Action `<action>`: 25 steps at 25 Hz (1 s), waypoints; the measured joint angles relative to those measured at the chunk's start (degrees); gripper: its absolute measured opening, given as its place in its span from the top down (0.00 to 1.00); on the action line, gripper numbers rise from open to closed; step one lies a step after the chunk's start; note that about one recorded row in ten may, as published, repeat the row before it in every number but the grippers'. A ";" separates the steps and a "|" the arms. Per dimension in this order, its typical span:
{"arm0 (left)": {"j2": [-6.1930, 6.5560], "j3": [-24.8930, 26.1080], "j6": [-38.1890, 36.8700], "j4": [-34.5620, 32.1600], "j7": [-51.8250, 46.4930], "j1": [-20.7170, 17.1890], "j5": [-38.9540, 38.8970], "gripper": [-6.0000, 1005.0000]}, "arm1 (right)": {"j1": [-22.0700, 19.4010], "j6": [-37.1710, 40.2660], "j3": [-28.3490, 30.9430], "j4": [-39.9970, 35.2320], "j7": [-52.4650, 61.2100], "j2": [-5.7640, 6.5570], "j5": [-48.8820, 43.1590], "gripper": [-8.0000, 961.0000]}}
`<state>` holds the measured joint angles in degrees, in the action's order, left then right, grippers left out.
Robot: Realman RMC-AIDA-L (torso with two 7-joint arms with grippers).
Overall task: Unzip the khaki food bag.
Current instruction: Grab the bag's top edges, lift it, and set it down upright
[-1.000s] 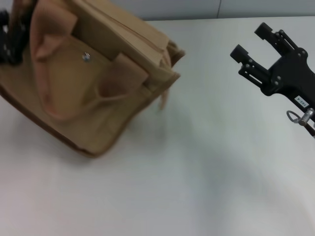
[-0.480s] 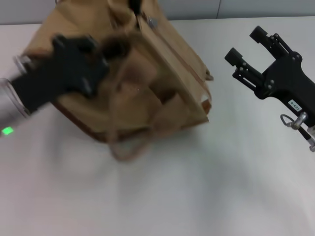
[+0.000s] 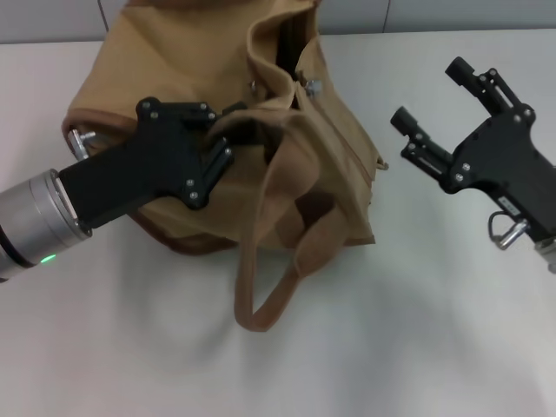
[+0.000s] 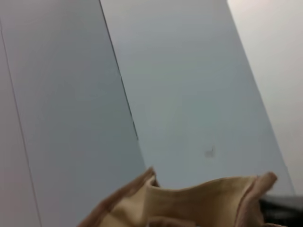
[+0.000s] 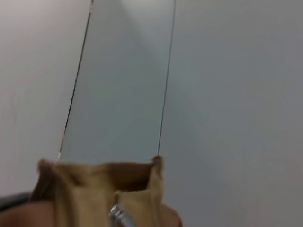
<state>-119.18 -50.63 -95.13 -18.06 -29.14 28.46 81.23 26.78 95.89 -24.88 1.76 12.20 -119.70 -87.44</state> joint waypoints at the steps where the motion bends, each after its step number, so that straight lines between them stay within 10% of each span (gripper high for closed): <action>1: 0.00 -0.01 -0.61 0.02 -0.04 0.34 -0.30 0.91 | 0.14 -0.01 0.00 0.66 -1.79 0.00 0.00 0.16; 12: 0.00 -4.38 -0.24 0.25 -0.34 3.87 -1.29 0.91 | 1.93 -1.39 8.62 17.02 -38.58 -0.18 -0.54 0.16; 25: 0.00 -7.37 1.64 0.32 -0.25 4.34 -4.20 0.91 | 2.63 -7.28 11.26 18.02 -43.59 -0.18 -4.29 0.16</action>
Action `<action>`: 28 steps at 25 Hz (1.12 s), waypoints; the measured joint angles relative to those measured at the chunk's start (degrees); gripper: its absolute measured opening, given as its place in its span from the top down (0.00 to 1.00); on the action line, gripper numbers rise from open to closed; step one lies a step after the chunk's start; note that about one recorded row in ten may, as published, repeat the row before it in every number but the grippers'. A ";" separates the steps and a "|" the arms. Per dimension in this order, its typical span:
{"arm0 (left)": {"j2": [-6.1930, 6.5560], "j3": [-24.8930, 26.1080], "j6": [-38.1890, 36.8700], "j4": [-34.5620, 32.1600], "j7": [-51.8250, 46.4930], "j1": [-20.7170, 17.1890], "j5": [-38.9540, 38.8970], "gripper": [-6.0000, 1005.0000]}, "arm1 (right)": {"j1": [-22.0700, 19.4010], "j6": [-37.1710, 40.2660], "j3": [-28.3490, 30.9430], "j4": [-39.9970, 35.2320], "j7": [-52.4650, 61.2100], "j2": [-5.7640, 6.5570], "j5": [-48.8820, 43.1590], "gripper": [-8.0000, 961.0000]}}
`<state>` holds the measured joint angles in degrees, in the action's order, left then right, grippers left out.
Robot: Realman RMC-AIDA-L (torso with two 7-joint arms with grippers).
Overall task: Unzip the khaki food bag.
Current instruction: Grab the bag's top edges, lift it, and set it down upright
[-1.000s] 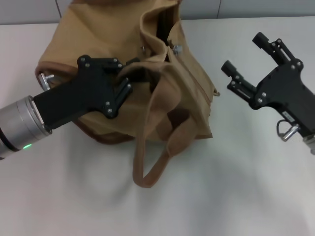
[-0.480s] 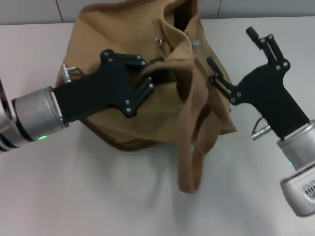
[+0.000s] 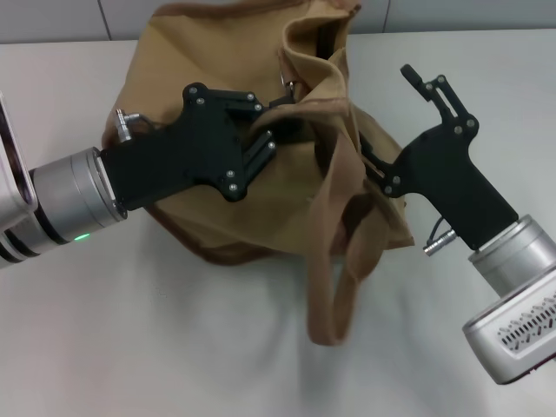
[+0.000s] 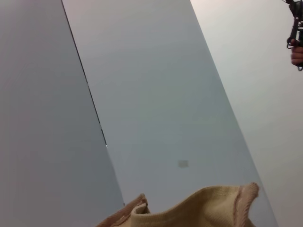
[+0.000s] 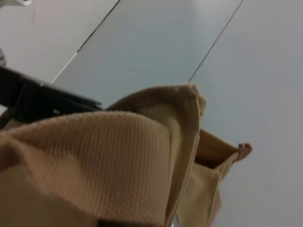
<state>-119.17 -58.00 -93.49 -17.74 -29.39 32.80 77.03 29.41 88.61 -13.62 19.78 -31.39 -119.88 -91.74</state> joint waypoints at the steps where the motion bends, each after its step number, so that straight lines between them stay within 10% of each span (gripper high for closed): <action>1: 0.00 0.00 -0.01 0.00 -0.01 -0.05 -0.31 0.91 | -0.81 0.17 -0.02 -0.05 -0.03 0.00 -0.03 0.16; 28: -0.01 -0.28 -0.25 0.43 -0.06 0.30 -0.96 0.91 | -2.82 7.00 1.06 -0.39 1.24 -0.10 -5.09 0.17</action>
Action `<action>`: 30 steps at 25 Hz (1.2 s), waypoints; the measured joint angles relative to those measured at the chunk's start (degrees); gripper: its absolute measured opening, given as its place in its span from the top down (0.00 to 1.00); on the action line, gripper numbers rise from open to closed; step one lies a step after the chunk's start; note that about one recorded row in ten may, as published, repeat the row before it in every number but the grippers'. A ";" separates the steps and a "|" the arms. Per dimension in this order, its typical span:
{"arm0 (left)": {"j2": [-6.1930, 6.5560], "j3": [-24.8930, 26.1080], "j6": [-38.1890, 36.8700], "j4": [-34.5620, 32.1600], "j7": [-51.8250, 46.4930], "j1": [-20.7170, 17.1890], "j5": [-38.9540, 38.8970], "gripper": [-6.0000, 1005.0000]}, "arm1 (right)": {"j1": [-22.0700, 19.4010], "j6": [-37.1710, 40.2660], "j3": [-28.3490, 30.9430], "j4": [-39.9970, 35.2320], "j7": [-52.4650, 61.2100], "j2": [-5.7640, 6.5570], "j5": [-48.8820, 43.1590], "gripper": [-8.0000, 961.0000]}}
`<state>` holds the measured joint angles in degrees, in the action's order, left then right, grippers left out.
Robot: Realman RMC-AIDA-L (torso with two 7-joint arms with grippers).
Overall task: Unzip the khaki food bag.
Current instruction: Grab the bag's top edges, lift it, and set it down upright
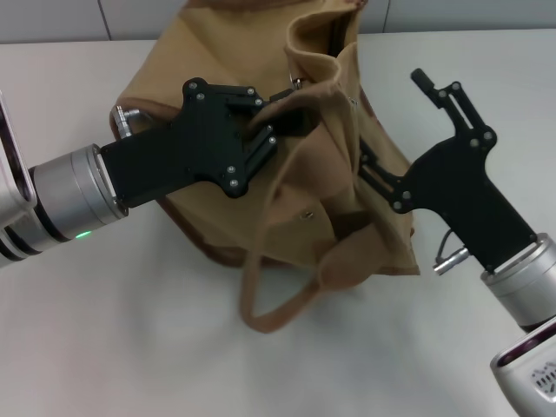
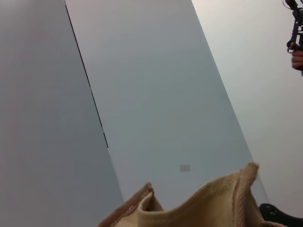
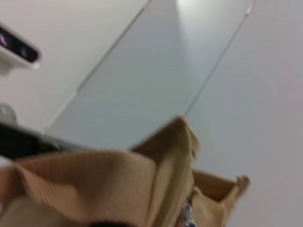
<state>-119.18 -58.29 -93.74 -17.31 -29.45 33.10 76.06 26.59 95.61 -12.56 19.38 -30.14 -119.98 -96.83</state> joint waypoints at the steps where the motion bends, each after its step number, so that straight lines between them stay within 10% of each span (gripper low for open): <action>1: 0.00 0.00 0.00 0.00 0.00 0.00 0.00 0.91 | -0.33 -0.32 0.52 -0.33 -0.09 0.00 0.02 0.17; 30: 0.01 -0.59 -1.03 0.10 -0.35 0.29 -3.22 0.91 | 0.29 -5.56 2.66 3.36 -9.00 0.01 -3.18 0.19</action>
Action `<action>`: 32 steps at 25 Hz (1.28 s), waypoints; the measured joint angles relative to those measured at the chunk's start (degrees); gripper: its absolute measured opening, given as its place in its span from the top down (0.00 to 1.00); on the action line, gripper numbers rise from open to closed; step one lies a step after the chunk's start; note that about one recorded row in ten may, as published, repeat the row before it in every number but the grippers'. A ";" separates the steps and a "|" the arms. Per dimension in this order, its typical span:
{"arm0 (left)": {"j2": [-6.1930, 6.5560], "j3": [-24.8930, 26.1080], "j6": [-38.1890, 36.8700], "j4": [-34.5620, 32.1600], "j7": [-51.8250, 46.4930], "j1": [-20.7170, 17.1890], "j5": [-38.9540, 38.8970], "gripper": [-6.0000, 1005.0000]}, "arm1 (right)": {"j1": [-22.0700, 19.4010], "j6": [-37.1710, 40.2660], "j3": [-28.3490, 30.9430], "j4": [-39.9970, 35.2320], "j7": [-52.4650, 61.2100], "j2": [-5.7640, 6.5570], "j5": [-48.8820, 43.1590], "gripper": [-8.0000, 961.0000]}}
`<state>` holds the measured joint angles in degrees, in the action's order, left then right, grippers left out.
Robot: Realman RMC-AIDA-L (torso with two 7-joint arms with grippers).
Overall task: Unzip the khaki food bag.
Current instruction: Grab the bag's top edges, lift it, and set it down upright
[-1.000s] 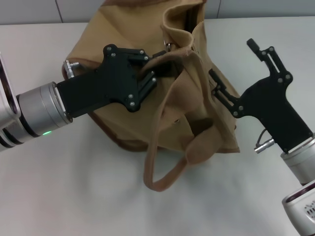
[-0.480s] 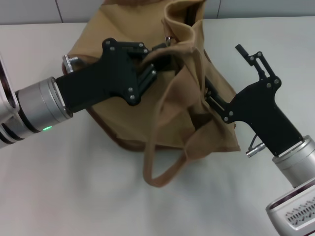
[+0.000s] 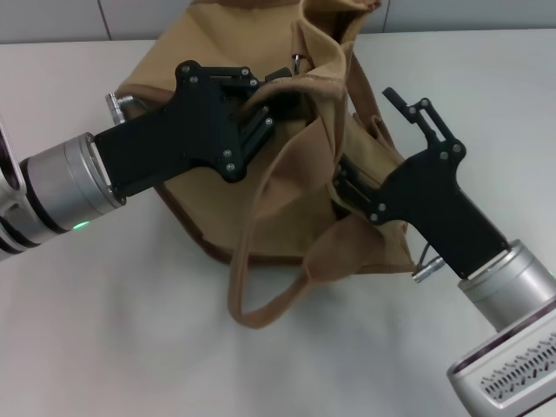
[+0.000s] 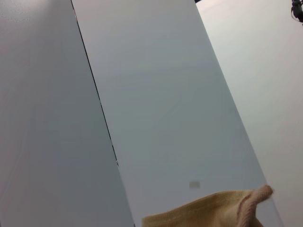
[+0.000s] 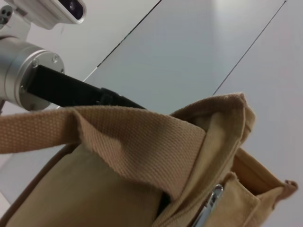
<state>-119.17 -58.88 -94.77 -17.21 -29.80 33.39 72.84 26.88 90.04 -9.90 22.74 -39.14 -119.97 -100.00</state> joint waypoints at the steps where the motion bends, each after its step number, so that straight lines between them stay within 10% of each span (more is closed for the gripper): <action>1: 0.00 0.02 -0.55 0.13 0.00 -0.04 -0.07 0.91 | 0.35 -0.15 0.21 0.56 0.04 0.00 -0.07 0.19; 32: 0.00 -0.18 -1.40 1.48 0.45 -0.08 -0.09 0.91 | 0.93 0.43 5.06 1.66 6.68 0.01 -6.32 0.21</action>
<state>-119.17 -59.06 -96.17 -15.73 -29.35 33.31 72.75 27.81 90.48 -4.84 24.40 -32.45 -119.97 -106.33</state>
